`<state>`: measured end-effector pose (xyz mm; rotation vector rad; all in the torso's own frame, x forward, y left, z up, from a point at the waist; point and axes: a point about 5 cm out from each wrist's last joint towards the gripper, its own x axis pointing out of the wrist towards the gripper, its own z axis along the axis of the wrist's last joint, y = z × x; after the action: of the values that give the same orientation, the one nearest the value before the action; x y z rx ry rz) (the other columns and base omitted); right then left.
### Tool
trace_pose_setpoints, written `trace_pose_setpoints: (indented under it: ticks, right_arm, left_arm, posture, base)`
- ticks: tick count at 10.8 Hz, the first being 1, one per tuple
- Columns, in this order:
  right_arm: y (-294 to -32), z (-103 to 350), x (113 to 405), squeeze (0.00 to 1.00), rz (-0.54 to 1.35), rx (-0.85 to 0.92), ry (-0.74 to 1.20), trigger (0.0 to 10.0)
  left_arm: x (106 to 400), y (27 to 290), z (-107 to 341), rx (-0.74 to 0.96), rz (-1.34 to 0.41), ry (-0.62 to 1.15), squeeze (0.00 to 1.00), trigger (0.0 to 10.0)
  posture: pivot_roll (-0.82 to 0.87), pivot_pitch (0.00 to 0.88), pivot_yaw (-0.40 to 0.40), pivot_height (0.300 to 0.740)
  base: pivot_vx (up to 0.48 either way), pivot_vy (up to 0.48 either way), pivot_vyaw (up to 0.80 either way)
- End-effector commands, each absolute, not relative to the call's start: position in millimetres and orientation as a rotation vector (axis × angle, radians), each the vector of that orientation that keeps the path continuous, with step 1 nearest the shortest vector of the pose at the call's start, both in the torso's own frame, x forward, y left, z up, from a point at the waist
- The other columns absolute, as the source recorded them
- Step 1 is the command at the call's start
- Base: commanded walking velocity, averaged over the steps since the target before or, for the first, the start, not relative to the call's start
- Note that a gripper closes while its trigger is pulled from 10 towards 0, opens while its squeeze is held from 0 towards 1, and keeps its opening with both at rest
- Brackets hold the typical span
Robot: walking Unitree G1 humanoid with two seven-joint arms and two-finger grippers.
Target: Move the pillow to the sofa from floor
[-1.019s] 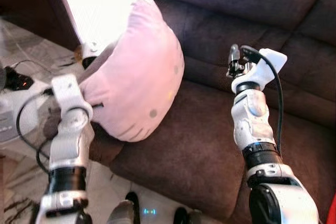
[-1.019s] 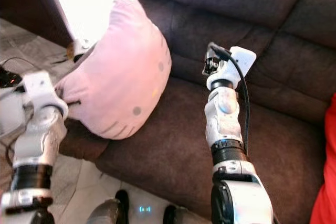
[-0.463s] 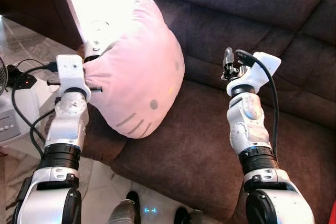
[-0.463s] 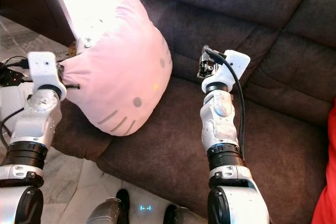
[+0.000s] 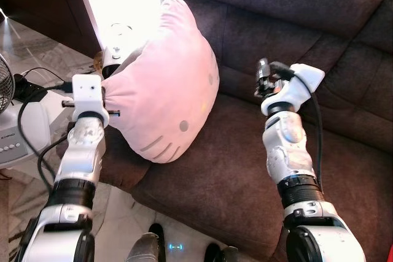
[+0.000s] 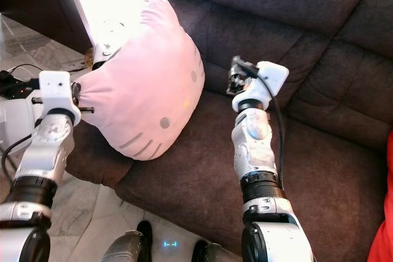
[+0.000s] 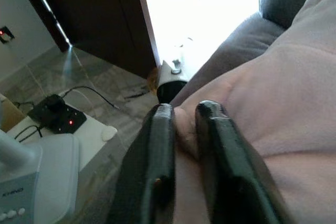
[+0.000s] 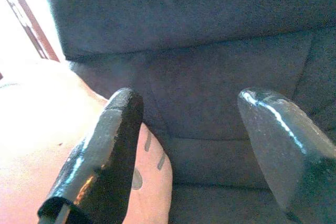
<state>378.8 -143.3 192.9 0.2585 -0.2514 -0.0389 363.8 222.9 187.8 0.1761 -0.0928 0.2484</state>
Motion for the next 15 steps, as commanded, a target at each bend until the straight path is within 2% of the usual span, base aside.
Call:
trace_pose_setpoints:
  ticks: [1,5,6,8,9,11,12,14,15]
  right_arm:
    - [-143,191,378,0.0,-0.035,0.251,-0.249,10.0]
    - [-141,192,378,0.0,-0.023,0.246,-0.254,10.0]
    - [-142,191,377,0.0,-0.019,0.239,-0.256,10.0]
    - [-144,187,374,0.0,-0.011,0.209,-0.261,10.0]
    - [-146,183,370,0.0,-0.005,0.179,-0.265,10.0]
    - [-156,170,364,0.0,-0.021,0.156,-0.236,10.0]
    - [-160,160,362,0.0,-0.03,0.143,-0.205,10.0]
    - [-166,131,358,0.0,-0.032,0.105,-0.105,10.0]
    - [-172,120,354,0.0,-0.047,0.086,-0.067,10.0]
  left_arm:
    - [360,228,187,0.177,0.266,-0.104,1.0,10.0]
    - [358,221,204,0.176,0.256,-0.195,1.0,10.0]
    - [351,220,218,0.13,0.252,-0.304,1.0,10.0]
    - [336,210,242,0.154,0.196,-0.473,1.0,10.0]
    - [327,195,248,0.226,0.098,-0.523,0.0,10.0]
    - [316,151,239,0.369,-0.226,-0.503,0.0,10.0]
    - [316,142,231,0.327,-0.273,-0.463,0.0,10.0]
    - [325,158,200,0.141,-0.134,-0.337,0.0,10.0]
    - [320,170,177,0.118,-0.081,-0.268,0.0,10.0]
  posture:
    - [0.23,0.195,-0.065,0.74]
    - [0.22,0.173,-0.061,0.74]
    - [0.22,0.174,-0.063,0.74]
    - [0.23,0.177,-0.066,0.74]
    - [0.22,0.175,-0.069,0.74]
    - [0.22,0.166,-0.075,0.74]
    - [0.22,0.159,-0.077,0.74]
    - [0.21,0.146,-0.082,0.74]
    - [0.2,0.143,-0.085,0.74]
  base:
    - [0.0,0.0,0.0]
    - [0.0,0.0,0.0]
    - [0.0,0.0,0.0]
    - [0.0,0.0,0.0]
    - [0.0,0.0,0.0]
    - [0.0,0.0,0.0]
    - [0.0,0.0,0.0]
    - [0.0,0.0,0.0]
    - [0.0,0.0,0.0]
